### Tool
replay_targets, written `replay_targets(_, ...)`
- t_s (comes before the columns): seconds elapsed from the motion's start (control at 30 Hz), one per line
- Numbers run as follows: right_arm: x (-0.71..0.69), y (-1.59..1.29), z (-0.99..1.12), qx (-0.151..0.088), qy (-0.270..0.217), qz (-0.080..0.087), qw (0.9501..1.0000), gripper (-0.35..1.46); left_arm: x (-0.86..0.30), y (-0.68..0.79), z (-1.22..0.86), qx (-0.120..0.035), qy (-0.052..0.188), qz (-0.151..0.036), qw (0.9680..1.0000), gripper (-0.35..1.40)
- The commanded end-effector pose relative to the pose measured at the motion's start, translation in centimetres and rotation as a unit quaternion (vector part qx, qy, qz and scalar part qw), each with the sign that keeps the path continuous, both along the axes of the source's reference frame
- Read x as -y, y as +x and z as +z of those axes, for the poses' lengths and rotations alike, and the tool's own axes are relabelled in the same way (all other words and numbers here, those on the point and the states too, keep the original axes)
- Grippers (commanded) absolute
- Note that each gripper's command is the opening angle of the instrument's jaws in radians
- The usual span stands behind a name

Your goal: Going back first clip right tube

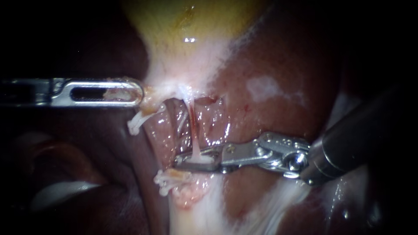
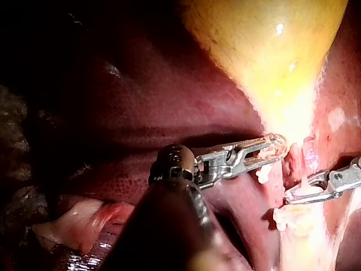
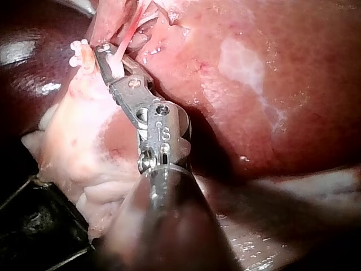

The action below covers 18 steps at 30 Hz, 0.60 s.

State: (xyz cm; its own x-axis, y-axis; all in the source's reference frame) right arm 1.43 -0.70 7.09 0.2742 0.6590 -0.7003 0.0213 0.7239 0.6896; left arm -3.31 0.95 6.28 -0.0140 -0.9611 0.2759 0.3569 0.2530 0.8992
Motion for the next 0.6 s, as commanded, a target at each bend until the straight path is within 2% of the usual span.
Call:
replay_targets(0.03,0.0,0.0,0.0,0.0,0.0,0.0,1.0,-0.35,0.0,0.0,0.0,0.0,0.0,0.0,1.0,-0.35)
replay_targets(0.17,0.0,-0.01,-0.02,-0.004,-0.004,-0.003,1.0,-0.35,0.01,0.0,0.0,0.0,0.0,0.0,1.0,-0.35)
replay_targets(0.2,0.0,-0.01,-0.03,-0.008,-0.004,-0.002,1.0,-0.23,0.01,0.0,0.0,0.0,-0.001,0.0,1.0,-0.35)
replay_targets(0.27,0.0,0.01,-0.05,-0.014,-0.015,-0.001,0.9998,0.16,0.02,0.0,0.0,0.0,-0.001,0.0,1.0,-0.35)
replay_targets(0.33,-0.01,0.02,-0.06,-0.016,-0.023,0.0,0.9996,0.38,0.02,0.0,0.0,0.0,-0.001,0.0,1.0,-0.35)
replay_targets(0.4,-0.02,0.04,-0.06,-0.017,-0.044,-0.001,0.9989,0.45,0.02,0.0,0.0,0.0,-0.001,0.0,1.0,-0.35)
replay_targets(0.5,-0.03,0.06,-0.06,-0.008,-0.065,0.009,0.9978,0.5,0.03,0.0,-0.01,0.0,-0.001,0.0,1.0,-0.35)
replay_targets(0.6,-0.02,0.05,-0.07,-0.012,-0.079,0.004,0.9968,0.5,0.03,0.01,0.0,0.0,-0.001,0.0,1.0,-0.35)
